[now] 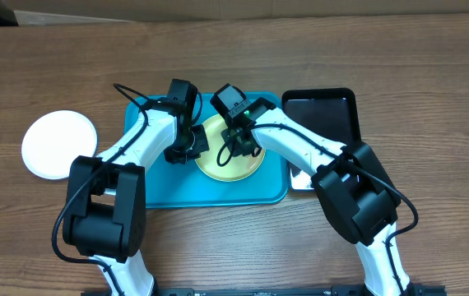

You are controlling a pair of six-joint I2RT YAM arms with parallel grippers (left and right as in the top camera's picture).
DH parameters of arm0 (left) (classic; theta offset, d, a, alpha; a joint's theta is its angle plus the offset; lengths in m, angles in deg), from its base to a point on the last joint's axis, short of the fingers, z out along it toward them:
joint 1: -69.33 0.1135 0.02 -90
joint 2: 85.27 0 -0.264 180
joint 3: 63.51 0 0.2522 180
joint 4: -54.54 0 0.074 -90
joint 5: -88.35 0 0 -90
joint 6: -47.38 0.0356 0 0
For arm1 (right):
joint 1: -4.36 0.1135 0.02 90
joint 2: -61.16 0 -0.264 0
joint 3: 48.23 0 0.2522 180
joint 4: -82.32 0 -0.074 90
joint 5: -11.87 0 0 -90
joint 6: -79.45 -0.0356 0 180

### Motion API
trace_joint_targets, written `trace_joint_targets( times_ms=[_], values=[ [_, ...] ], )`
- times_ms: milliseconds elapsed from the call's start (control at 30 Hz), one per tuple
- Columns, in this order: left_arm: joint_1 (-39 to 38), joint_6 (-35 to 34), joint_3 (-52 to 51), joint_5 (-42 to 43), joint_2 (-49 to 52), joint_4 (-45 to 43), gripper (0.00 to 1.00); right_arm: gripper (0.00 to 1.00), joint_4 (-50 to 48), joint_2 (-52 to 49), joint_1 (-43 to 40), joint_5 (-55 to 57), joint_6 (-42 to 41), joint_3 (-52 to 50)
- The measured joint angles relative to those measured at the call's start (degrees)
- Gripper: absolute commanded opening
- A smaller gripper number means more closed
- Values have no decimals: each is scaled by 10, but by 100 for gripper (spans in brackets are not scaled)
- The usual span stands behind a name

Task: Clean dirty plates on tray and stack at the side
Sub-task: 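Scrub the yellow plate with the sponge in the right gripper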

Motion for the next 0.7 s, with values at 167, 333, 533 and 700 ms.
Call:
trace_joint_targets(
  times_ms=[167, 333, 533, 700],
  values=[
    [0, 0, 0, 0, 0, 0, 4, 4, 1, 0, 0, -74, -1, 2],
    [0, 0, 0, 0, 0, 0, 4, 4, 4, 3, -10, -172, 6, 2],
    [0, 0, 0, 0, 0, 0, 4, 4, 32, 38, -49, -248, 12, 0],
    [0, 0, 0, 0, 0, 0, 4, 4, 89, 108, -123, -254, 14, 0]
  ],
)
